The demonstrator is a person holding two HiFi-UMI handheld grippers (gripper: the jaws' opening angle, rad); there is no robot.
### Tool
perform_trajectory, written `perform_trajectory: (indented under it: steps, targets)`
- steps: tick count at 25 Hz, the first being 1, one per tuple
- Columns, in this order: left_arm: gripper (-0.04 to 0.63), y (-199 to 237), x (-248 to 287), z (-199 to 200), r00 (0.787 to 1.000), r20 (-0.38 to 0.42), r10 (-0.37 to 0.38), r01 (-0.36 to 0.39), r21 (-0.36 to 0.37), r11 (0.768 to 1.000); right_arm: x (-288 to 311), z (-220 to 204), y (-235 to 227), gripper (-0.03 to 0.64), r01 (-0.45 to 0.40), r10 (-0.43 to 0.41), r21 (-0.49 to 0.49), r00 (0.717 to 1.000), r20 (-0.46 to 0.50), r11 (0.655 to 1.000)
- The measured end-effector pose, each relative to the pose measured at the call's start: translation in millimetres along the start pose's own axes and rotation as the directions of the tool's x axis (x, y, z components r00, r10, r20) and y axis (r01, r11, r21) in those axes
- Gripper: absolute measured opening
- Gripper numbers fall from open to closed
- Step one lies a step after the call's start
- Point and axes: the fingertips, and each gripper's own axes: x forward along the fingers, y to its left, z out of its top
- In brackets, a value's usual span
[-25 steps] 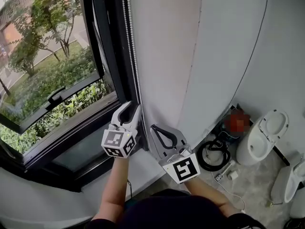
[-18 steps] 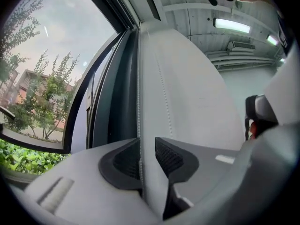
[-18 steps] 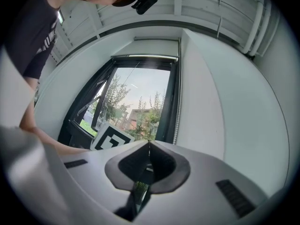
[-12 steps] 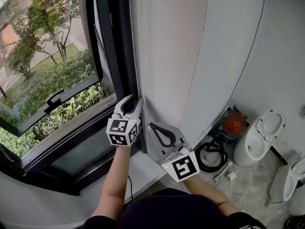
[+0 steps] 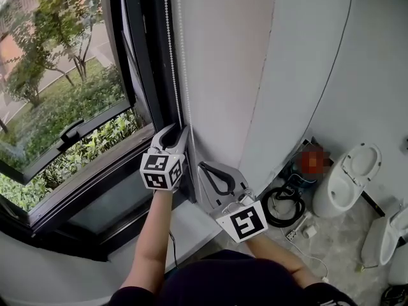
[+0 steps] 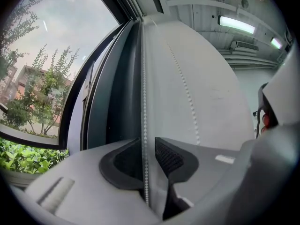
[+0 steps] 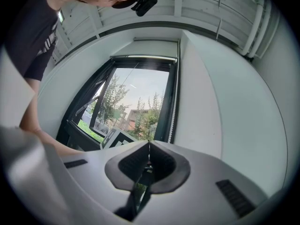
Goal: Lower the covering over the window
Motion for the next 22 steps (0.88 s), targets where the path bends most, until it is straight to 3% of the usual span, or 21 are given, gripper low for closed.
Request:
perform_trajectory:
  steps: [4,6,15,19,22]
  targets:
    - [0.103,-2,3,-3,1.000,-0.012,-0.011,0.011,-0.010,1.000,-3,0,-1,0.012,0.004,-0.004,0.001,1.000,-0.004,1.000]
    - [0.019,-4,3,-5,0.999,-0.019,-0.030,0.030,-0.017,0.999,-4,0,-2,0.012,0.006,-0.006,0.002,1.000,-0.003,1.000]
    - [0.015,-39,-44,-6,0.984,-0.043,-0.171,0.169,-0.048,0.984,-11,-3,2,0.012,-0.002,0.001,0.060,1.000,0.002,0.998]
    - [0.015,-53,-83,-3,0.982,-0.023,-0.186,0.184,-0.086,0.979,-17,-7,11,0.012,-0.027,0.026,0.109,1.000,0.013,0.994]
    - [0.015,-70,-107,-1,0.983,-0.028,-0.179,0.177,-0.061,0.982,-26,-6,16,0.012,-0.060,0.057,0.145,0.998,0.024,0.988]
